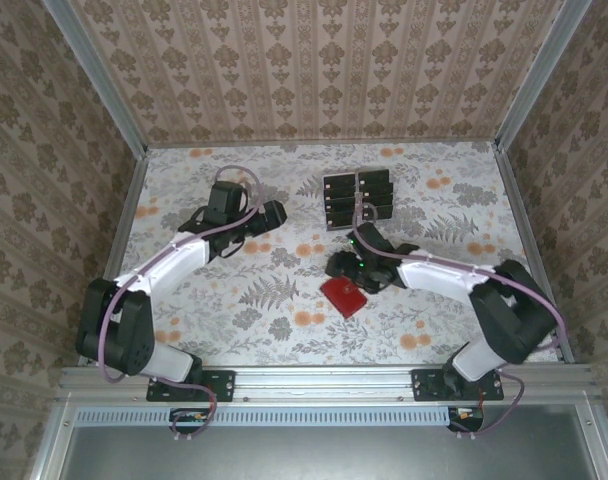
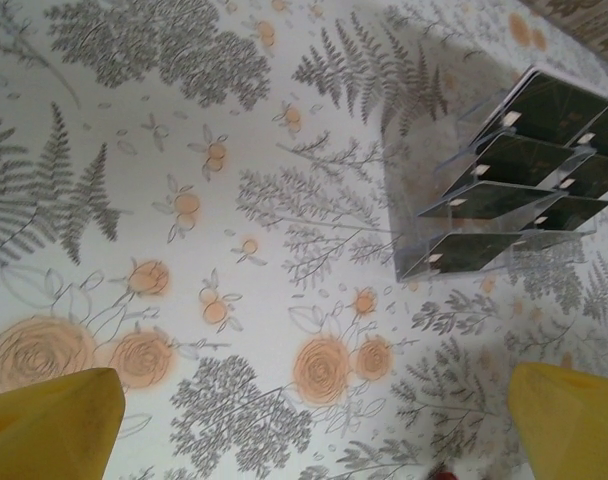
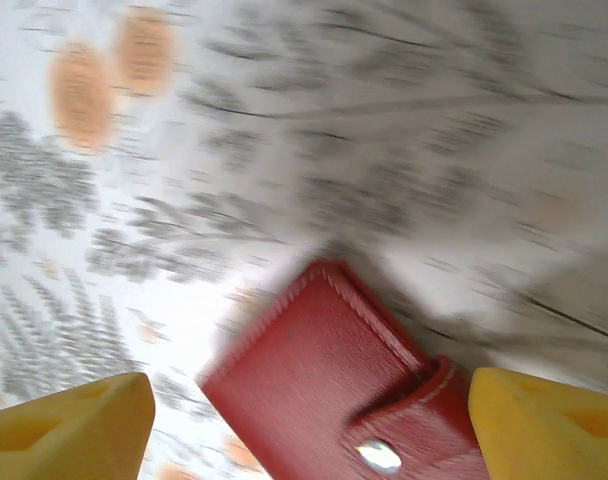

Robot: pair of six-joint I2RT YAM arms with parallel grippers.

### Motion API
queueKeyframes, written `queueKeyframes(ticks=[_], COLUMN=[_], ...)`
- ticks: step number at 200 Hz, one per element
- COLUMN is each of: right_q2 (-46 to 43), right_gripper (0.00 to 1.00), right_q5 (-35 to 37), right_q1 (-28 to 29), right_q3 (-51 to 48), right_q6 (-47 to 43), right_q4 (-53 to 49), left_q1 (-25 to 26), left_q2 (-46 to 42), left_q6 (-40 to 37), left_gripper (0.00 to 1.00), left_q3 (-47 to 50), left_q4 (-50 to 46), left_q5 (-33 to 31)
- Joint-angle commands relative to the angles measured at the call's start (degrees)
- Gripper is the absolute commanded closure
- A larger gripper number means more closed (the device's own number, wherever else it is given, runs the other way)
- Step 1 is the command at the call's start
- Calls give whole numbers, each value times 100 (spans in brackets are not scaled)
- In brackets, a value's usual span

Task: Put the credit cards into the card holder
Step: Move the card holder to the center of the table.

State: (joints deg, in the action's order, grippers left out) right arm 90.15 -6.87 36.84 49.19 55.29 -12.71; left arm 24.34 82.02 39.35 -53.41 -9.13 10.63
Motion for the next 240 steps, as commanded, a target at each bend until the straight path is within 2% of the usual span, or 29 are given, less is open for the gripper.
queueKeyframes(ticks=[1, 24, 61, 103, 140, 176, 240], right_q2=[416, 280, -325, -999, -1646, -1690, -1167], right_gripper=[18, 17, 14, 14, 14, 14, 14], right_q5=[-93, 139, 734, 765, 801, 788, 800], right_q1=[210, 245, 236, 269, 449, 702, 1141], right_q3=[688, 750, 200, -796, -1253, -1386, -1079], right_q6=[-154, -336, -676, -329, -56, 167, 377], right_q4=[-87, -293, -721, -537, -513, -402, -197], left_q1=[-26, -50, -61, -61, -52, -52, -52], left_q2=[-353, -653, -1039, -1232, -1233, -1180, -1092], left_q6=[-9, -56, -119, -129, -27, 1, -51], left_gripper=[0, 0, 0, 0, 0, 0, 0], left_q3=[212, 321, 430, 568, 736, 786, 754], left_q4=[-231, -406, -644, -724, -579, -511, -477], left_q5=[-147, -166, -158, -167, -137, -119, -70])
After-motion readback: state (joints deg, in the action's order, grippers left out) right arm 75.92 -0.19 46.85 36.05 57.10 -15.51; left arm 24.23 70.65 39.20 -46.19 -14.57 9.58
